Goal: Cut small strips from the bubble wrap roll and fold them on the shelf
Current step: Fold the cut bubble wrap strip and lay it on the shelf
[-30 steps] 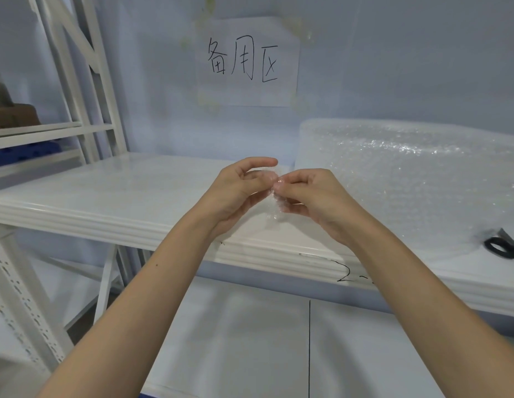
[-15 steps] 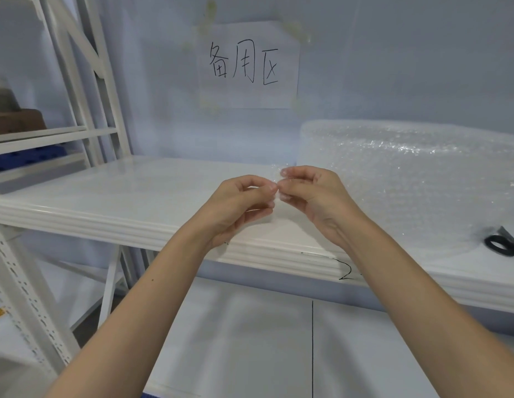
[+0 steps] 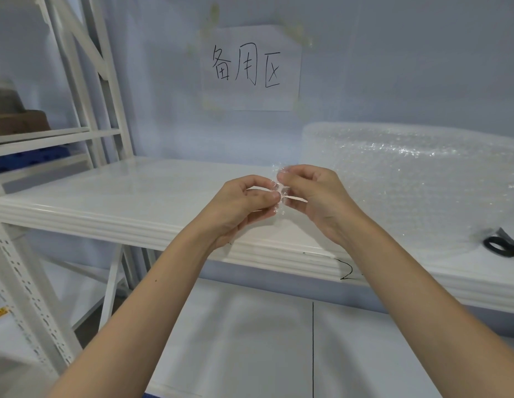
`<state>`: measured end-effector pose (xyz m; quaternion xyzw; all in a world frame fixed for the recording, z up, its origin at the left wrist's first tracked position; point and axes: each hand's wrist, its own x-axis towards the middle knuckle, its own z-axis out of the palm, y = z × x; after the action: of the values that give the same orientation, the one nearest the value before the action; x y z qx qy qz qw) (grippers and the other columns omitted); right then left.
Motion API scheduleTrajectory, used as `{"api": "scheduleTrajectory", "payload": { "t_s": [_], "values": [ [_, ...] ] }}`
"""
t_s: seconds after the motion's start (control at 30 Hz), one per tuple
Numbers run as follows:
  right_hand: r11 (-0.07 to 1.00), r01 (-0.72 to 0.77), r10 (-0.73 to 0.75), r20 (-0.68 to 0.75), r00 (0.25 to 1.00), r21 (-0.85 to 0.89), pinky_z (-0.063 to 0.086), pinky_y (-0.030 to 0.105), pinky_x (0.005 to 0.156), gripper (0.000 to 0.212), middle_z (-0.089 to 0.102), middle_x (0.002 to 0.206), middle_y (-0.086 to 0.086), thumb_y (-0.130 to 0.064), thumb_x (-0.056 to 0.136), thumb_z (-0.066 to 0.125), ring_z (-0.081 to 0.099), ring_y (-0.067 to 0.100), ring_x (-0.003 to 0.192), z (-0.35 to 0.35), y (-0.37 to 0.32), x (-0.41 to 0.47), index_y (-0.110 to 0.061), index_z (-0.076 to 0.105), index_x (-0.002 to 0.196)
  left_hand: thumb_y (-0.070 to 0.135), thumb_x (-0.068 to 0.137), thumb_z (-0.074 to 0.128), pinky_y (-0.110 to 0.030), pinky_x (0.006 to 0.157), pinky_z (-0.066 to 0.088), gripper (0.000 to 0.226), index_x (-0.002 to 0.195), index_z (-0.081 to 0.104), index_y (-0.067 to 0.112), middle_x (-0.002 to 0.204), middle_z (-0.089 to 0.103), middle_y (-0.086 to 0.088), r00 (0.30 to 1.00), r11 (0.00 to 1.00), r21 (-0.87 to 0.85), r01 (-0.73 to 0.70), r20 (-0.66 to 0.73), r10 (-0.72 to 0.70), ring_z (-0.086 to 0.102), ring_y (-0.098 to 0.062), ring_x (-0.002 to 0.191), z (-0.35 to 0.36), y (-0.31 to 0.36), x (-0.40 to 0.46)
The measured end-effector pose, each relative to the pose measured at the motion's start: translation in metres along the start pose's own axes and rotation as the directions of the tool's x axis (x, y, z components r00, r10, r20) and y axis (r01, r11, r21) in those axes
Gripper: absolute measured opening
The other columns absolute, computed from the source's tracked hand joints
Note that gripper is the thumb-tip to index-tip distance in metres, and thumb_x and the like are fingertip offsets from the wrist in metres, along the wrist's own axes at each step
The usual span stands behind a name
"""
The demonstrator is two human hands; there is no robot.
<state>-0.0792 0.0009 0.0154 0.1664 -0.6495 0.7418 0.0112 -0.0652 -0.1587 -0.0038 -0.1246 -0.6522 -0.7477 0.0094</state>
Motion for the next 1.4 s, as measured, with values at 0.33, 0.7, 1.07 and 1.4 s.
{"api": "scheduleTrajectory", "payload": {
  "t_s": [0.33,0.7,1.07,1.4],
  "values": [
    [0.995,0.011,-0.019,-0.086,0.996,-0.094,0.056,0.026,0.066,0.004,0.063,0.076,0.007,-0.006,0.083,0.068,0.058,0.018,0.069,0.001,0.007,0.014,-0.004,0.071,0.081,-0.004,0.086,0.068,-0.024,0.079,0.058,0.019,0.102,0.066,0.005,0.081,0.067,-0.011,0.999,0.999,0.045,0.015,-0.040,-0.013,0.065,-0.019,0.073,-0.008,-0.003,-0.003],
    [0.980,-0.009,-0.003,-0.059,0.998,-0.197,0.055,0.024,0.065,0.005,0.064,0.078,0.008,-0.004,0.082,0.068,0.058,0.018,0.067,0.013,0.016,0.040,0.000,0.070,0.085,0.008,0.086,0.072,-0.026,0.081,0.060,0.011,0.095,0.072,0.003,0.090,0.070,-0.013,0.981,0.964,0.264,0.025,-0.191,0.027,0.068,-0.018,0.076,-0.034,-0.002,-0.001],
    [0.912,-0.086,0.100,0.013,0.995,-0.402,0.060,0.030,0.069,0.018,0.066,0.076,0.012,-0.006,0.079,0.075,0.061,0.021,0.061,0.061,0.043,0.093,0.001,0.068,0.094,0.025,0.083,0.071,-0.024,0.064,0.045,0.015,0.097,0.070,0.019,0.082,0.072,0.002,0.916,0.703,0.696,0.143,-0.363,0.173,0.065,-0.014,0.076,-0.081,-0.003,0.011],
    [0.764,-0.002,0.058,0.066,0.996,-0.645,0.039,0.020,0.050,0.018,0.065,0.075,0.004,-0.019,0.079,0.076,0.054,0.012,0.054,0.074,0.063,0.111,-0.007,0.071,0.092,0.029,0.083,0.070,-0.027,0.077,0.047,0.017,0.095,0.074,0.018,0.095,0.070,0.003,0.919,0.513,0.831,0.216,-0.350,0.180,0.062,-0.018,0.093,-0.103,-0.010,0.020]
  ]
}}
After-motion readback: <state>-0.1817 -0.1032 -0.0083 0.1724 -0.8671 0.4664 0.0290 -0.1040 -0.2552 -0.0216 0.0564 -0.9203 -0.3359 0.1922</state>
